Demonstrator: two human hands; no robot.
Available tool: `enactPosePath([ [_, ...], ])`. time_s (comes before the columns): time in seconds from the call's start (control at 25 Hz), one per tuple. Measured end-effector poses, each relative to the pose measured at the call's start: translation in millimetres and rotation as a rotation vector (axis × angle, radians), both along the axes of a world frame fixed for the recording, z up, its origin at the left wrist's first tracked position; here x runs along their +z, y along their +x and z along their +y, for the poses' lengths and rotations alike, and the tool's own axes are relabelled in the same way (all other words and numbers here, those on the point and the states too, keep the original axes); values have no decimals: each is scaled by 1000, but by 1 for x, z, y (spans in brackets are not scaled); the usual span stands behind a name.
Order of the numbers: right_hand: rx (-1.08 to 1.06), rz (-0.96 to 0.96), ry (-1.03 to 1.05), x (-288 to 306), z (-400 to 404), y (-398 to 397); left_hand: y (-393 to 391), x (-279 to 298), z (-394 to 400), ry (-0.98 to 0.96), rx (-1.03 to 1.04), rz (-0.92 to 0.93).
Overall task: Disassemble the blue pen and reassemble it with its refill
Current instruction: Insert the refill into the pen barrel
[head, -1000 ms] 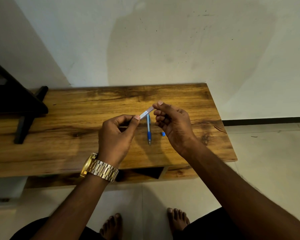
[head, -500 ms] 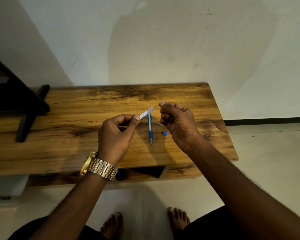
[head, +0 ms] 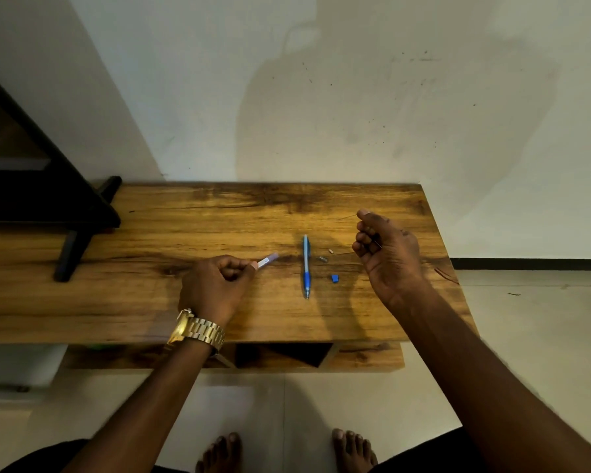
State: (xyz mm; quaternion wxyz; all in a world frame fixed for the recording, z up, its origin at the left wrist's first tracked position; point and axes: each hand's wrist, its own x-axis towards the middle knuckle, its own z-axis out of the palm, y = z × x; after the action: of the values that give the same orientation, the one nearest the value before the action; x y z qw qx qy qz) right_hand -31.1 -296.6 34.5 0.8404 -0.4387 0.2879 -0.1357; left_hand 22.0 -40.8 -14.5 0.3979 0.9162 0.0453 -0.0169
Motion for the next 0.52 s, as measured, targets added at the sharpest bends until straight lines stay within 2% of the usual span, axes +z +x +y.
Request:
enactPosePath([
  [0.08, -7, 6, 3, 4, 1, -4, 0, -3, 0, 161, -11, -61],
  [0.2, -43, 18, 19, 11, 5, -15, 2, -5, 2, 293, 7, -87],
  [0.36, -76, 22, -20, 19, 13, -31, 3, -3, 4, 275, 7, -68],
  [0.44, -70, 2, -55, 20, 17, -32, 3, 0, 2, 217, -37, -166],
  [0.52, -44, -2, -98, 19, 23, -30, -1, 5, -11, 146, -197, -297],
])
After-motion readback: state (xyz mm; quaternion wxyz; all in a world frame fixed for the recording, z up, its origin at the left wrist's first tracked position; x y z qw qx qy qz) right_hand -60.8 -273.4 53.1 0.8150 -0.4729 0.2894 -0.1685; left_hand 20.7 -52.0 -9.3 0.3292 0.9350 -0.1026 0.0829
